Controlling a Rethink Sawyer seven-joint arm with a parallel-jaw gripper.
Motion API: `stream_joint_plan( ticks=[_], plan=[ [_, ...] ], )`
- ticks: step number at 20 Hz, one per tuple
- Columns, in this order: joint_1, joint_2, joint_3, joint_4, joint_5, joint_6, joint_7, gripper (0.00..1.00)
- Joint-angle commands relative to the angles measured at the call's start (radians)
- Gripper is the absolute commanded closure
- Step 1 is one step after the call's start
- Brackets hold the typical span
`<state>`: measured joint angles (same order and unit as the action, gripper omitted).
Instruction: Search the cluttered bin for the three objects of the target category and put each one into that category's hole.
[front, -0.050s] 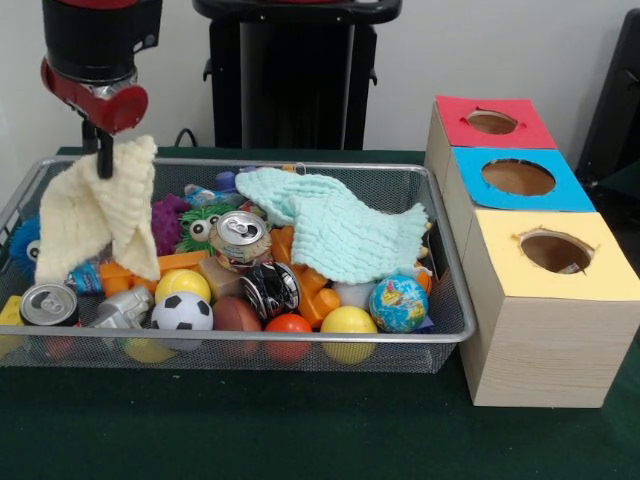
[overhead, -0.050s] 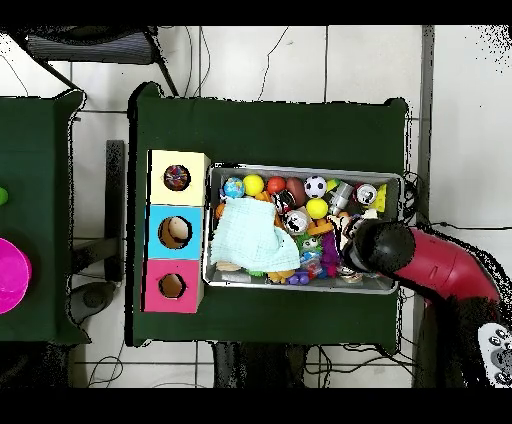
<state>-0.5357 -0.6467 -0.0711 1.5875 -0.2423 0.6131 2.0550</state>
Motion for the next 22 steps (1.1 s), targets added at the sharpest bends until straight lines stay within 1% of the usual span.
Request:
stream_joint_plan(
  ticks=[1, 2, 4, 6, 8, 9, 11, 13, 14, 17, 20, 22],
  plan=[
    [0.023, 0.025, 0.048, 0.054, -0.039, 0.025, -0.006, 0.00],
    [0.027, 0.024, 0.045, 0.053, -0.039, 0.029, -0.003, 0.00],
    [0.041, 0.015, 0.032, 0.056, -0.045, -0.004, 0.019, 0.00],
    [0.074, 0.006, -0.005, 0.044, -0.033, 0.002, 0.081, 0.00],
    [0.066, -0.002, 0.011, 0.046, -0.006, 0.012, 0.074, 0.00],
    [0.059, -0.015, 0.024, 0.035, 0.002, 0.032, 0.049, 0.00],
    [0.053, -0.041, 0.043, 0.042, 0.022, 0.058, 0.030, 0.00],
    [0.054, -0.079, 0.060, 0.059, 0.034, 0.045, 0.020, 0.00],
    [0.060, -0.104, 0.062, 0.072, 0.038, 0.018, 0.031, 0.00],
    [0.072, -0.169, 0.070, 0.086, 0.063, 0.024, 0.040, 0.00],
    [0.094, -0.191, 0.070, 0.073, 0.076, 0.080, 0.036, 0.00],
    [0.107, -0.198, 0.076, 0.096, 0.087, 0.096, 0.037, 0.00]
  ],
)
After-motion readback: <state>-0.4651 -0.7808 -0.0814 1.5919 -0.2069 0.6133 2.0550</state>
